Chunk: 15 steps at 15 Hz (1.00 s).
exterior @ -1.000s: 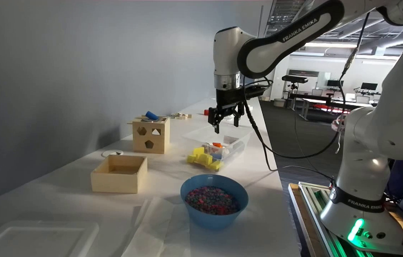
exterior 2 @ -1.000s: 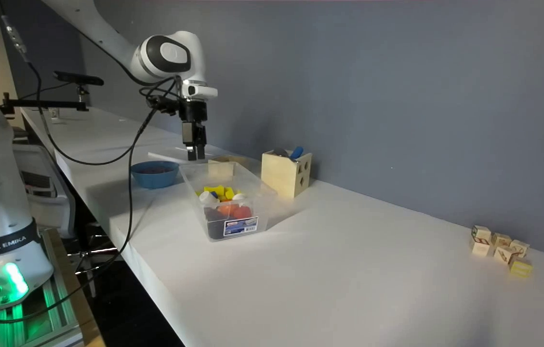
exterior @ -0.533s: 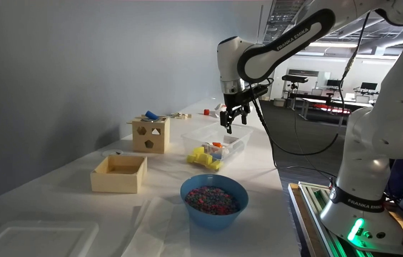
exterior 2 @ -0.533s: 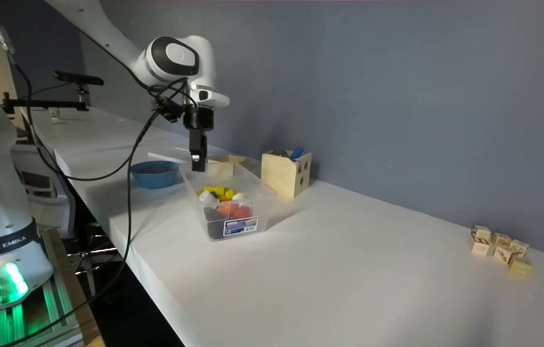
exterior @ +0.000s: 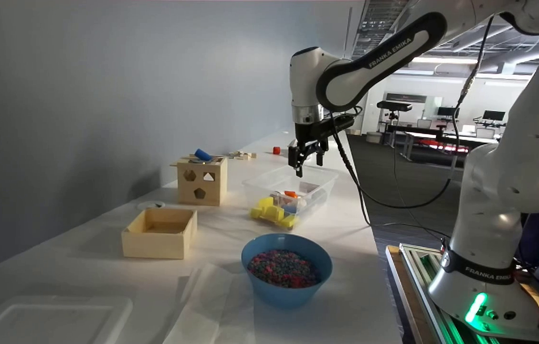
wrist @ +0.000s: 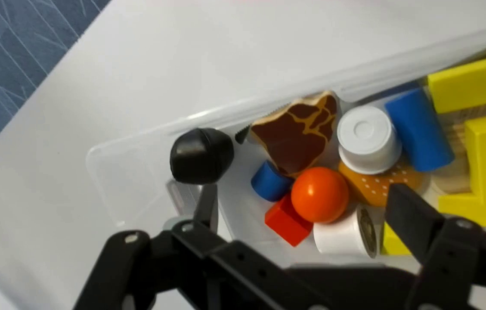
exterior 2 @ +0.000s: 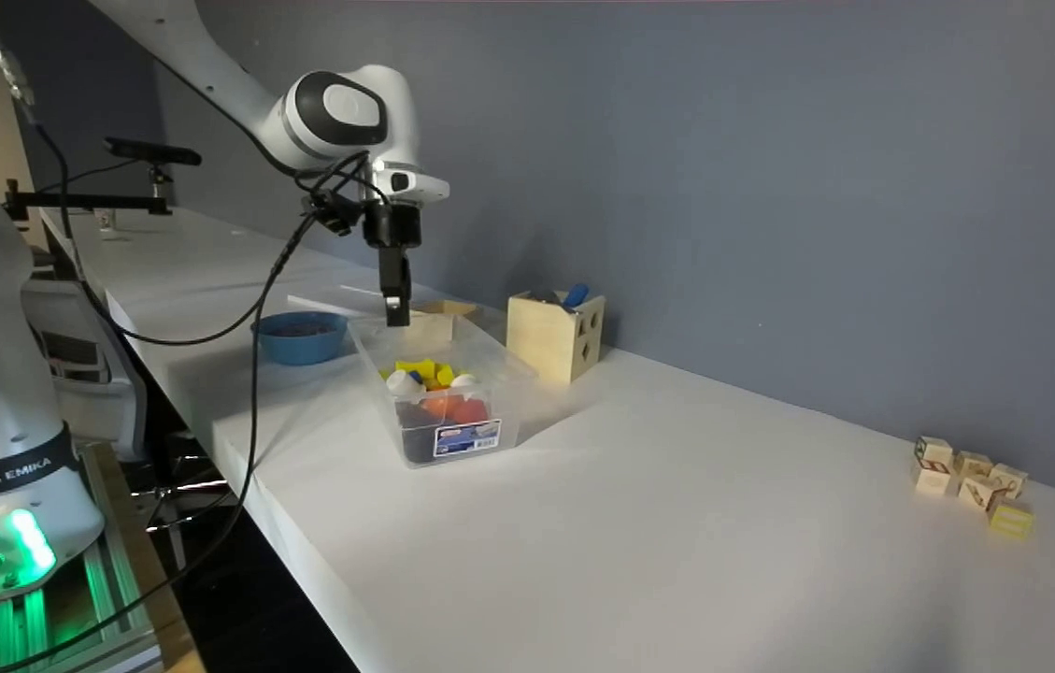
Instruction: Move the small crate to the left, then put the round orange object inside it
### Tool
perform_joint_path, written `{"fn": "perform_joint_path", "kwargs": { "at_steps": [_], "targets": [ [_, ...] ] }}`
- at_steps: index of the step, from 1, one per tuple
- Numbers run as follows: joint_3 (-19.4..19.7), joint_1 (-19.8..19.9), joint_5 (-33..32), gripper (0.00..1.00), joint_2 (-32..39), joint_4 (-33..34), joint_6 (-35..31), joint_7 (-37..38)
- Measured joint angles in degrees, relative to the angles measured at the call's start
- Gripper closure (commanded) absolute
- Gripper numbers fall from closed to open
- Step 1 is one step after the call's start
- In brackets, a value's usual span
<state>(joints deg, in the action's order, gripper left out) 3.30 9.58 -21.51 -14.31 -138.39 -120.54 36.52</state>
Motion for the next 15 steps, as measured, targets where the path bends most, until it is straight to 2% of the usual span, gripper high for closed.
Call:
{"fn": "perform_joint_path", "kwargs": {
  "at_steps": [4,11,15],
  "targets": [
    [1.04,0.08,0.46,0.0,3.45,3.2,-5.49,-3.82],
    [3.56,0.11,4.96,0.0,14.03,7.56,-6.18,-10.18],
    [3.45,-0.12,4.96,0.0,13.84,7.6,-6.18,-10.15]
  ]
}}
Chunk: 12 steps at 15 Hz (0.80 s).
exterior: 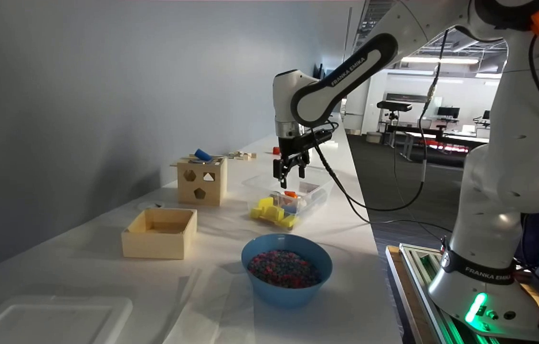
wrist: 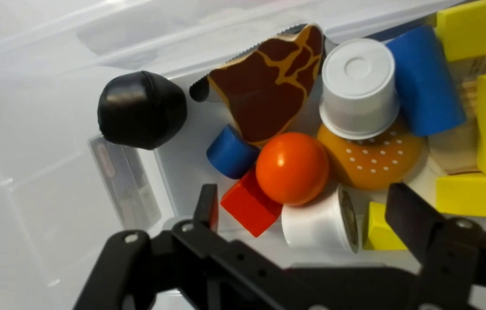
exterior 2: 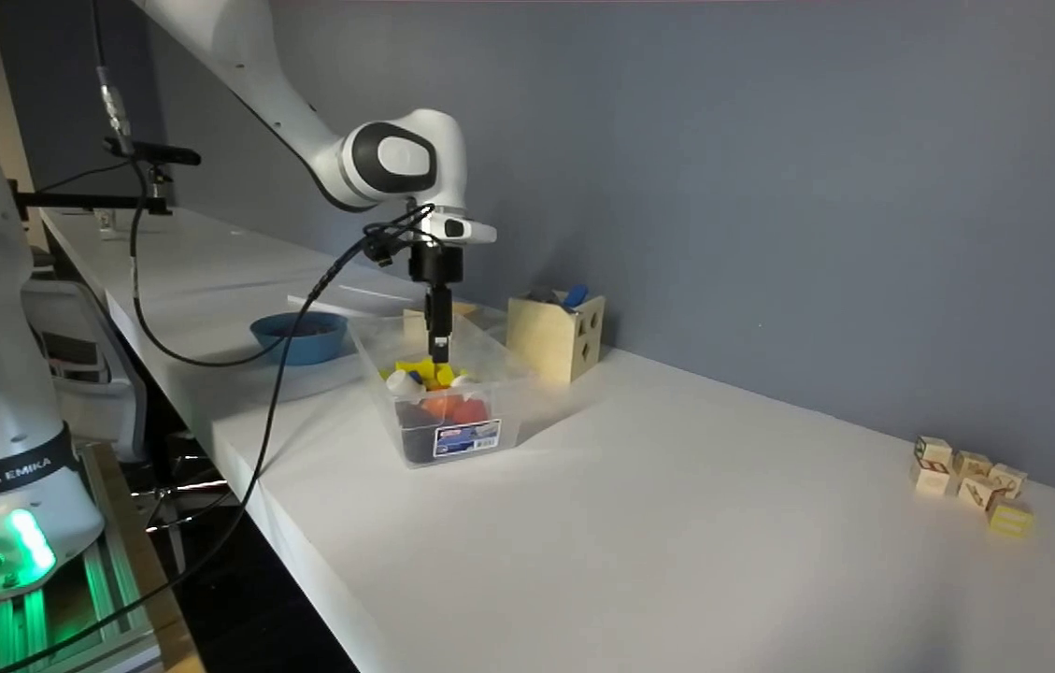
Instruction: Move the small crate to the left, then put the round orange object inside it
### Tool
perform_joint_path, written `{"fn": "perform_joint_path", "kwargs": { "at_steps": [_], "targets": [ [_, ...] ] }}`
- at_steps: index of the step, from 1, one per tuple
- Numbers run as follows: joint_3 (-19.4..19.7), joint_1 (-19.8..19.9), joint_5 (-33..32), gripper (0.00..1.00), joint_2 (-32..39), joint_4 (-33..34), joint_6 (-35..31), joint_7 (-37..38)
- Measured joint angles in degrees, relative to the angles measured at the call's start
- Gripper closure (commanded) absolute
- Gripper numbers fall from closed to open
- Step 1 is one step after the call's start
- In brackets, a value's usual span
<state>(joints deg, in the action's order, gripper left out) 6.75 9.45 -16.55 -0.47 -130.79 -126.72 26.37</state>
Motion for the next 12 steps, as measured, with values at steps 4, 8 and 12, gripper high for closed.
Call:
{"fn": "perform_joint_path", "kwargs": {
  "at_steps": [4,8,12],
  "targets": [
    [0.04,-0.03,-0.05,0.0,0.75,-0.32,-4.96,0.03],
    [0.15,-0.03,-0.05,0.0,4.37,-0.47,-9.81,-0.07],
    [0.66,-0.04,-0.06,0.0,6.57,-1.56,-12.73,-1.12]
  ]
}}
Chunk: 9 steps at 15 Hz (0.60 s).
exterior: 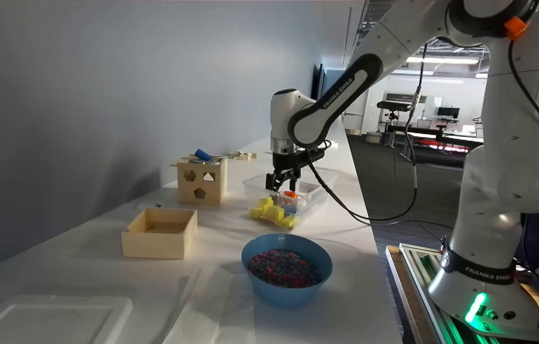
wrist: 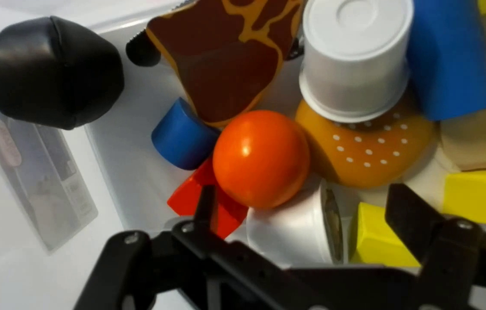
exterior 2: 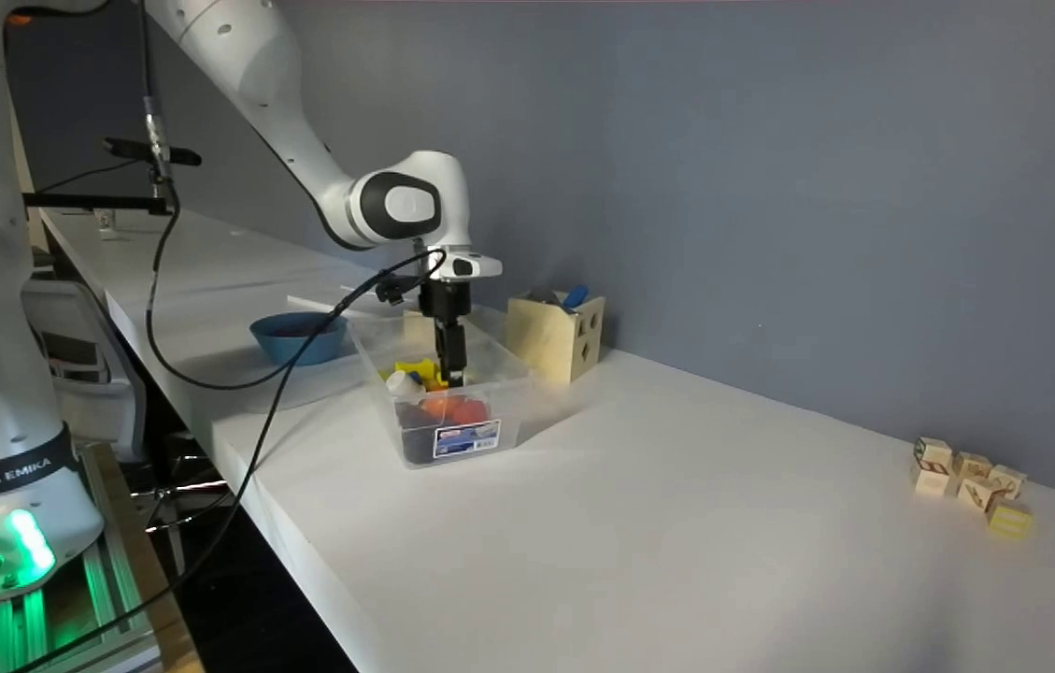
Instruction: Move the small crate to the left, then put the round orange object inside it
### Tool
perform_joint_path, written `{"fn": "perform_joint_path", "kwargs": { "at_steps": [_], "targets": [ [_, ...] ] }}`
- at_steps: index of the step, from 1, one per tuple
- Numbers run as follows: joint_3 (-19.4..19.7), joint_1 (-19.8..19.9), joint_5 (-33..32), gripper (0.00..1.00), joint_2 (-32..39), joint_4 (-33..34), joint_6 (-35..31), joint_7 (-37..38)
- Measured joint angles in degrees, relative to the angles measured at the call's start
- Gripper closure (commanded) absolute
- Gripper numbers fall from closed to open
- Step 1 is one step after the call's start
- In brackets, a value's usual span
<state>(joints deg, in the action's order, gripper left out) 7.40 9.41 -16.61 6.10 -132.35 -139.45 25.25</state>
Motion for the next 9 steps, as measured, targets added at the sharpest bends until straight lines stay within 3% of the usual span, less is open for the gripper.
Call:
{"fn": "perform_joint_path", "kwargs": {
  "at_steps": [5,6,7,9],
  "targets": [
    [2.3,0.04,-1.85,0.0,-1.36,-3.42,-2.84,-2.54],
    [2.72,0.07,-2.31,0.25,-1.82,-4.02,-2.92,-2.83],
    [3.02,0.08,-2.68,0.26,-2.21,-4.53,-2.92,-3.0],
    [3.15,0.07,-2.82,0.41,-2.83,-5.46,-2.96,-3.21]
  ]
}}
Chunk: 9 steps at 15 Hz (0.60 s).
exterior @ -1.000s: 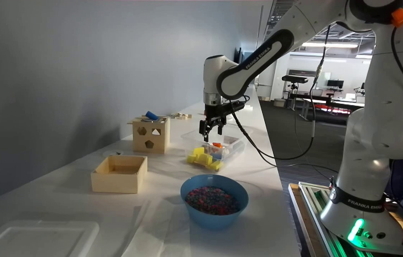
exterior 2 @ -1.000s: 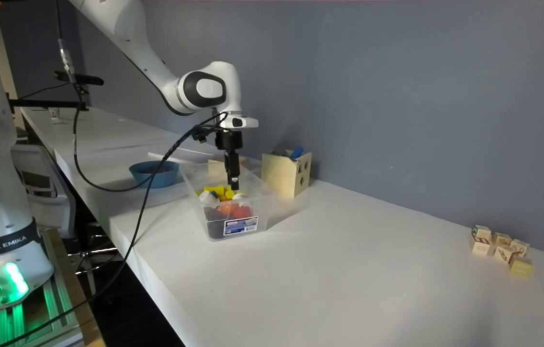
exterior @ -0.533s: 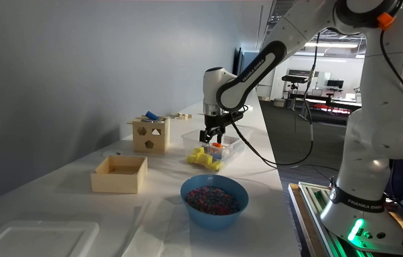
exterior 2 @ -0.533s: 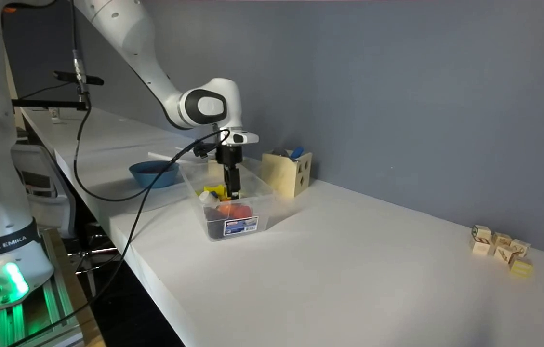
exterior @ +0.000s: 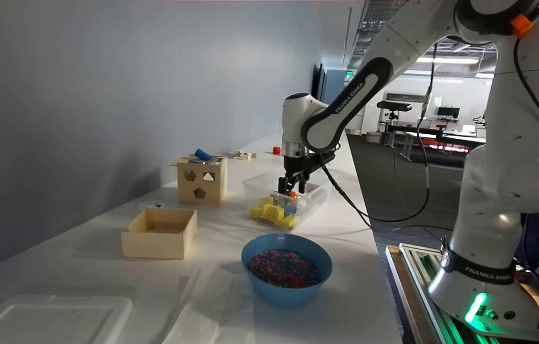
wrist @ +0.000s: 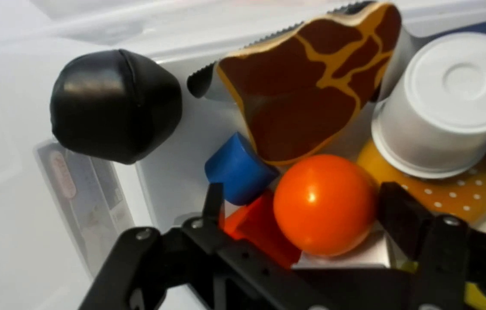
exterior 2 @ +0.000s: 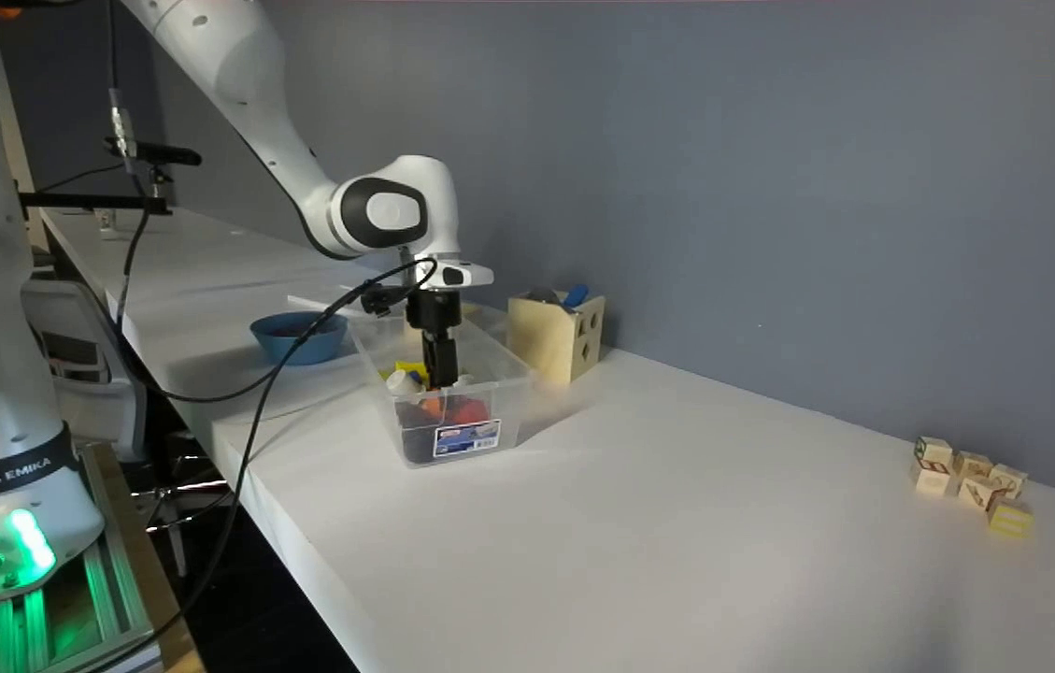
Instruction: Move the small crate to the left, then put the round orange object inside it
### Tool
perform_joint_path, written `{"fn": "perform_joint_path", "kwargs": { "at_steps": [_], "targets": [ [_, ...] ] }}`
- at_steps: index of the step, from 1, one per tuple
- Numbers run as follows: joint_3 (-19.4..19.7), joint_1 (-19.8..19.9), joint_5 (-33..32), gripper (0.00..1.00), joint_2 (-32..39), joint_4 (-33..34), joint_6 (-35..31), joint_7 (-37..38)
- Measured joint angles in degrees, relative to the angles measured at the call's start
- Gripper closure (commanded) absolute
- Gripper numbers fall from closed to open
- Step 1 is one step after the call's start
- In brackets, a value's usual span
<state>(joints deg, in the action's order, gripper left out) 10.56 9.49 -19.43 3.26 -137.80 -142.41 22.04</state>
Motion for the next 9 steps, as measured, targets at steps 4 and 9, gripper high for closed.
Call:
{"fn": "perform_joint_path", "kwargs": {
  "at_steps": [4,9],
  "targets": [
    [-0.16,-0.19,-0.04,0.69,-1.18,-1.48,-0.3,0.0],
    [-0.38,-0.44,-1.82,0.21,-3.44,-3.02,-1.34,0.06]
  ]
}}
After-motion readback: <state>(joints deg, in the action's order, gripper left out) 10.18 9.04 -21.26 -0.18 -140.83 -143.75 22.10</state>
